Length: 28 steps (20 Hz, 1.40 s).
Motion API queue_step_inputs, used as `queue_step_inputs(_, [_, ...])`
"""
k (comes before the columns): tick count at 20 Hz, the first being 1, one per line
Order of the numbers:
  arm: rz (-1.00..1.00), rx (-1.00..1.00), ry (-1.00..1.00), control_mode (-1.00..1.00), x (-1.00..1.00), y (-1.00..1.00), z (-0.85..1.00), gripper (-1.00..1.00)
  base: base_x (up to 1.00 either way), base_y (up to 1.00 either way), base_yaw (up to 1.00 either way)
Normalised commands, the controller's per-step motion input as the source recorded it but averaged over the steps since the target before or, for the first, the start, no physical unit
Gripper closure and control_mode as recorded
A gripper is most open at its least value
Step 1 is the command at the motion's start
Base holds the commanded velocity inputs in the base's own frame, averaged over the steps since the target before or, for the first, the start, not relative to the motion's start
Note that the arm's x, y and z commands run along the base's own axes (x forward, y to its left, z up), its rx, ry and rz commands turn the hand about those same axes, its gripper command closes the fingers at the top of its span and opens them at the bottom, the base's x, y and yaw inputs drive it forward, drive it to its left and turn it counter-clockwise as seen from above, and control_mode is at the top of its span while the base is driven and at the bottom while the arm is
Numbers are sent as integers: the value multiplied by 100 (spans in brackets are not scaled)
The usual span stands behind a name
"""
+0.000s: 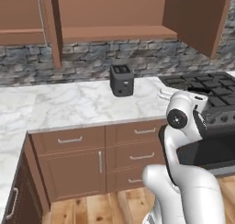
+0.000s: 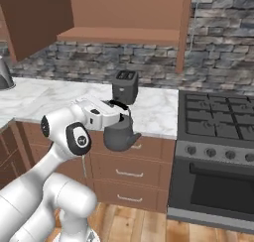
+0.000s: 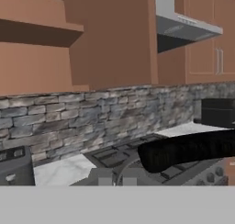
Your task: Open the cabinet, pick the kettle from the cabinet, and place it in the sink.
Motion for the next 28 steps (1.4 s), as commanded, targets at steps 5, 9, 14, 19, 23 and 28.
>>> queue_step_inputs(5, [0, 0, 0, 100, 0, 0, 0, 100, -36, 0, 58])
queue_step_inputs(9, [0, 0, 0, 100, 0, 0, 0, 100, -27, 0, 64])
queue_step_inputs(14, [0, 0, 0, 100, 0, 0, 0, 100, -28, 0, 66])
queue_step_inputs(19, [0, 0, 0, 100, 0, 0, 0, 100, -26, 0, 72])
queue_step_inputs(23, [0, 0, 0, 100, 0, 0, 0, 100, -23, 0, 74])
queue_step_inputs(28, [0, 0, 0, 100, 0, 0, 0, 100, -23, 7, 77])
